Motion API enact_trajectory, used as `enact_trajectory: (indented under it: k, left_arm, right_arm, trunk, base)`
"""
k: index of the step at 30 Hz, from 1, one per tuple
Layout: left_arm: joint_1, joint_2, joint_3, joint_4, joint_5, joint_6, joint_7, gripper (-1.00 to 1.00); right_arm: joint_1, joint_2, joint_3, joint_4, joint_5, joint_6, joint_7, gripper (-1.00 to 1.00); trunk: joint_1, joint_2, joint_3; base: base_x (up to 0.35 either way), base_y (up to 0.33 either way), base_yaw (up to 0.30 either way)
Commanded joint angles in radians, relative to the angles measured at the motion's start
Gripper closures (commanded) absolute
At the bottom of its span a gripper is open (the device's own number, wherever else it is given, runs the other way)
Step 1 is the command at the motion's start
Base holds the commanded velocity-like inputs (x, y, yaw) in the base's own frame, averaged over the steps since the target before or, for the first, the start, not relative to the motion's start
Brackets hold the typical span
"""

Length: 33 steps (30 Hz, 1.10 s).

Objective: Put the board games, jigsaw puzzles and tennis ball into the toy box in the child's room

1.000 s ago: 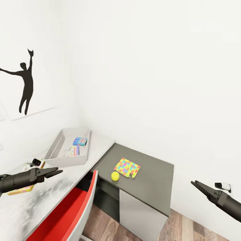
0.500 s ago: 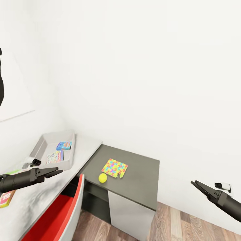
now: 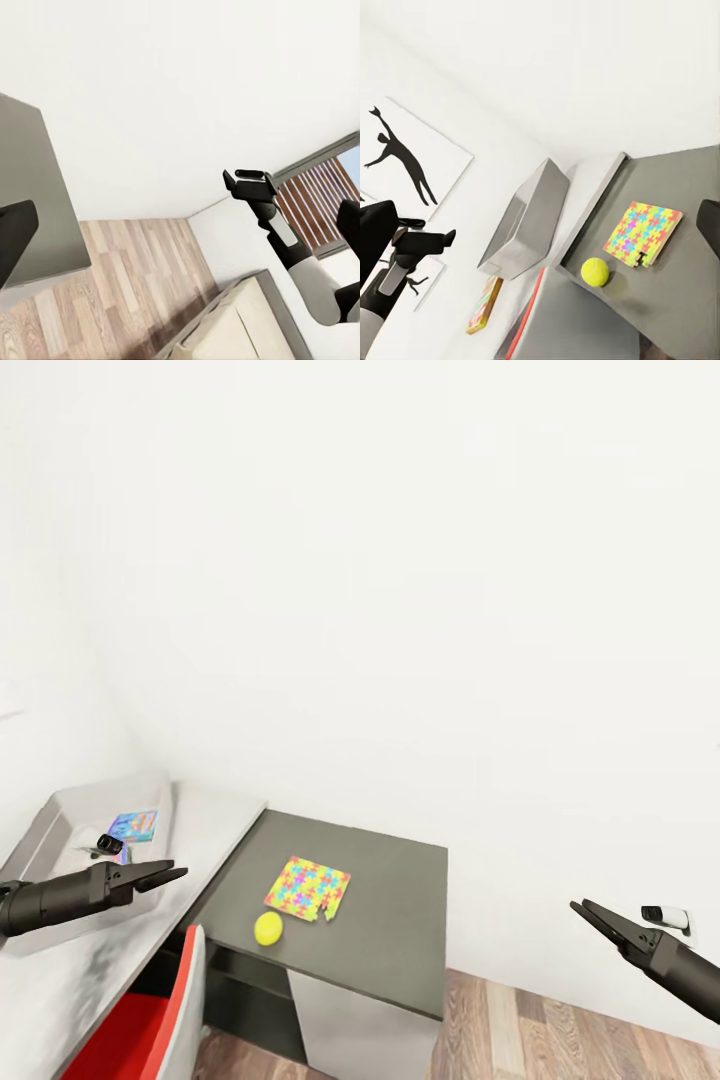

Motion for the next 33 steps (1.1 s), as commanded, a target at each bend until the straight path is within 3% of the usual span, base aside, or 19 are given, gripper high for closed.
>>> enact_trajectory:
  k: [1,33]
  left_arm:
    - [-0.001,0.0,0.0,0.0,0.0,0.011,-0.004,-1.0]
    - [-0.001,-0.003,-0.001,0.0,-0.004,0.011,-0.004,-1.0]
  right_arm:
    - [-0.001,0.0,0.0,0.0,-0.004,0.007,0.0,-1.0]
    - [-0.002,0.0,0.002,0.009,-0.003,0.008,-0.012,-1.0]
  trunk:
    - [0.001,-0.002,-0.002]
    - [0.001,-0.002,-0.002]
  base:
    - [0.064,0.0,-0.057]
    - [0.086,-0.002,-0.007]
